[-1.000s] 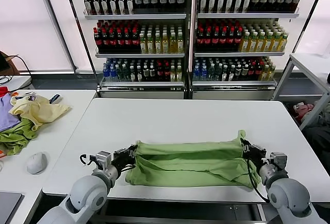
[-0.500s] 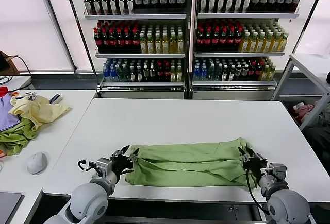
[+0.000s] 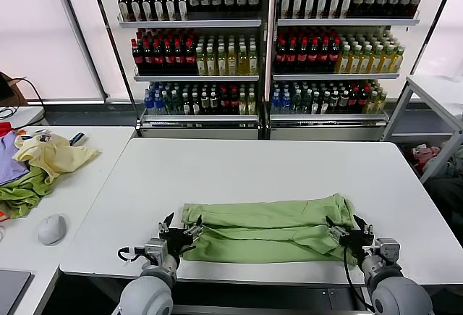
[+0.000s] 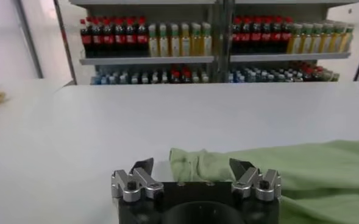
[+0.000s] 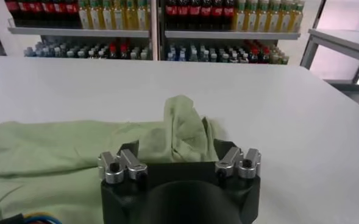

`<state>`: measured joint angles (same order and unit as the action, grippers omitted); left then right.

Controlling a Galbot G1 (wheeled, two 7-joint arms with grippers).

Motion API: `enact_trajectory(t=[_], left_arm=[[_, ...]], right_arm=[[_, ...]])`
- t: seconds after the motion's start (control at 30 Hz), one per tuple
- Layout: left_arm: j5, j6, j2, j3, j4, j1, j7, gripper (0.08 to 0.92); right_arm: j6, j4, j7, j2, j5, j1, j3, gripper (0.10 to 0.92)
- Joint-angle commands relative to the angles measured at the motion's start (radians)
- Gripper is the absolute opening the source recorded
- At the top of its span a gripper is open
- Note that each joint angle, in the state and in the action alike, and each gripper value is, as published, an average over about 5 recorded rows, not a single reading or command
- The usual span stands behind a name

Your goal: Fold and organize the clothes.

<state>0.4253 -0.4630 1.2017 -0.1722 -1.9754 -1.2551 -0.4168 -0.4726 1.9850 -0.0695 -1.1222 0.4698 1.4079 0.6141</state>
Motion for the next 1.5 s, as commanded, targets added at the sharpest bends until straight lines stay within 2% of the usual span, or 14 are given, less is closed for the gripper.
enact_trajectory(t=[0.03, 0.57, 0.67, 0.8, 1.03, 1.2, 1.37, 1.5], left_arm=[[-0.097, 0.017, 0.121, -0.005, 0.055, -0.032, -0.045, 0.784], [-0.082, 0.006, 0.116, -0.011, 0.079, -0.076, -0.027, 0.326], [-0.064, 0.006, 0.093, -0.036, 0.073, -0.081, -0.018, 0.239], [-0.02, 0.009, 0.019, -0.117, 0.053, -0.082, -0.004, 0.153], [0.077, 0.007, -0.177, -0.355, 0.033, -0.08, 0.035, 0.135], [0.148, -0.019, -0.277, -0.518, 0.038, -0.066, 0.057, 0.135], [0.312, -0.047, -0.3, -0.615, -0.019, -0.055, 0.054, 0.135], [0.472, -0.051, -0.248, -0.599, -0.162, -0.057, 0.044, 0.135]], right_arm=[[0.005, 0.007, -0.001, -0.009, -0.006, 0.018, 0.007, 0.82], [0.006, 0.023, -0.002, -0.016, -0.006, 0.021, 0.011, 0.823], [0.004, 0.028, -0.003, -0.014, -0.004, 0.017, 0.01, 0.823], [0.005, 0.033, -0.003, -0.007, 0.002, 0.014, 0.012, 0.823], [0.009, 0.039, -0.002, 0.002, 0.011, 0.009, 0.014, 0.823], [0.013, 0.041, -0.002, 0.006, 0.013, 0.001, 0.012, 0.823], [0.015, 0.044, -0.001, 0.007, 0.012, 0.0, 0.009, 0.823], [0.017, 0.043, -0.001, 0.009, 0.009, 0.0, 0.006, 0.823]])
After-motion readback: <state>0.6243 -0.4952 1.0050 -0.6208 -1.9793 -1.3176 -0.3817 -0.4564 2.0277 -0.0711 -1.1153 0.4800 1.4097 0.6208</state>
